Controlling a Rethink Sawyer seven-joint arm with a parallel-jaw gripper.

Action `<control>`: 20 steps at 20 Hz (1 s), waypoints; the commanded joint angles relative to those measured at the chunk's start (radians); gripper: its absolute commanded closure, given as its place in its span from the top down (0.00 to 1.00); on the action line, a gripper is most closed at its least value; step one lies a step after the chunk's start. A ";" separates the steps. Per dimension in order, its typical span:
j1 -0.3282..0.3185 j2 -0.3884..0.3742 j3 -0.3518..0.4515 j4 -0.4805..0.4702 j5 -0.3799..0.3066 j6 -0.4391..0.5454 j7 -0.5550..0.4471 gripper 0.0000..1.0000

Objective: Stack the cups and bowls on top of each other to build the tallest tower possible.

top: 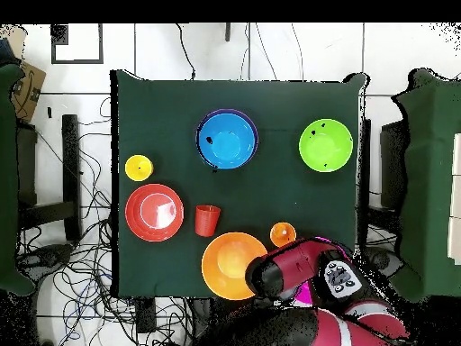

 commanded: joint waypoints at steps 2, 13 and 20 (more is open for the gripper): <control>0.022 0.022 0.061 -0.102 0.036 -0.029 0.084 0.00; 0.276 0.055 -0.155 -0.237 -0.115 0.042 0.322 0.00; 0.370 0.083 -0.267 -0.253 -0.117 -0.024 0.439 0.00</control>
